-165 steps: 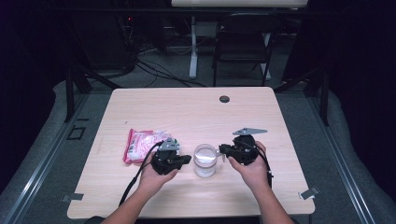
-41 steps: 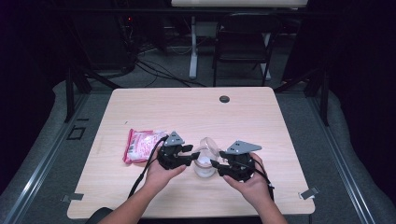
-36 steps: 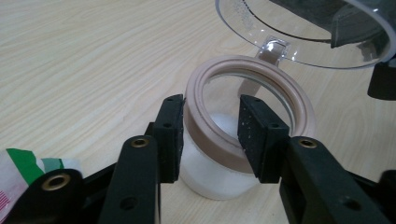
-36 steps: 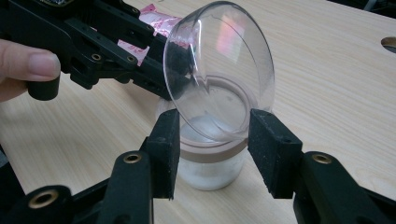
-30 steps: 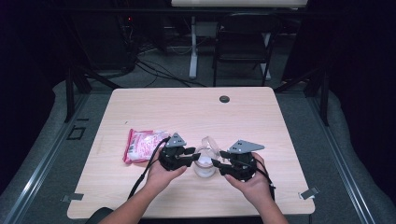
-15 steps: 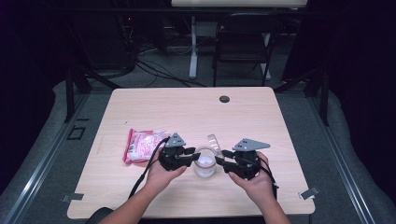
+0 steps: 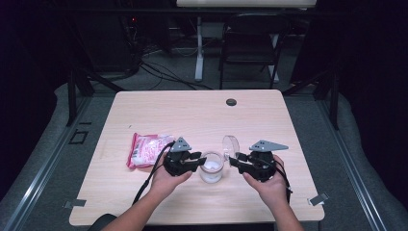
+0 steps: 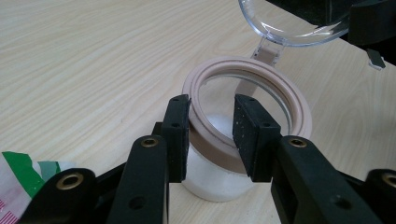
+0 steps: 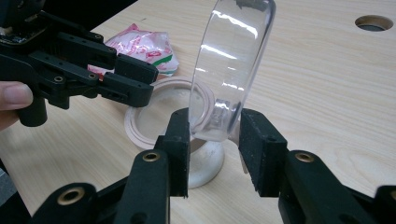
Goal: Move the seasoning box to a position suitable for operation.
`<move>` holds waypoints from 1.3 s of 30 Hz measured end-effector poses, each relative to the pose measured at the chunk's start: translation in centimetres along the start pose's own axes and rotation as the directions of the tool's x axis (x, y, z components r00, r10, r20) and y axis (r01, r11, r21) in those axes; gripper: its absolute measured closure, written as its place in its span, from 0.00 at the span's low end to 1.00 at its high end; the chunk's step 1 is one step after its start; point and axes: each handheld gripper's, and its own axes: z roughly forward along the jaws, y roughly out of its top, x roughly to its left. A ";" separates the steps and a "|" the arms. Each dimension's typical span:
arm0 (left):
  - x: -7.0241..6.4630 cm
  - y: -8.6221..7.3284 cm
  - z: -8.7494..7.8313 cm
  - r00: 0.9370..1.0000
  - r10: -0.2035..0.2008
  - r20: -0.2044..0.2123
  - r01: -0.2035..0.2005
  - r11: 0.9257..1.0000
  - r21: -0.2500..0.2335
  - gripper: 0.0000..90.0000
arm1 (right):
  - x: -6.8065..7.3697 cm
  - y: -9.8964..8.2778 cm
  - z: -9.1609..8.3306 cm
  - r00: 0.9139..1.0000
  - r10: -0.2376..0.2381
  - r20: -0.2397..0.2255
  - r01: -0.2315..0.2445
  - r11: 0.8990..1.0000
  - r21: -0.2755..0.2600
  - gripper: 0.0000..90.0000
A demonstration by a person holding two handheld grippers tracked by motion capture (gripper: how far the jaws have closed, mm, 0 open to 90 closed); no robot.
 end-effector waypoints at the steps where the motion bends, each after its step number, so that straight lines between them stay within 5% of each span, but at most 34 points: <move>1: 0.0 0.0 0.0 1.000 -0.001 0.000 0.001 1.000 0.000 0.74 | 0.0 0.0 0.0 1.000 -0.002 0.002 0.002 1.000 0.003 0.71; 23: 0.0 -0.1 -0.4 1.000 -0.013 -0.006 0.013 1.000 -0.017 0.69 | 0.1 -0.5 1.6 0.999 0.009 0.032 -0.009 1.000 0.000 0.71; 39: 1.8 -0.8 -3.5 0.994 -0.074 -0.085 0.068 0.995 -0.076 0.67 | -1.9 0.4 2.7 0.998 0.059 -0.001 -0.059 0.998 -0.029 0.81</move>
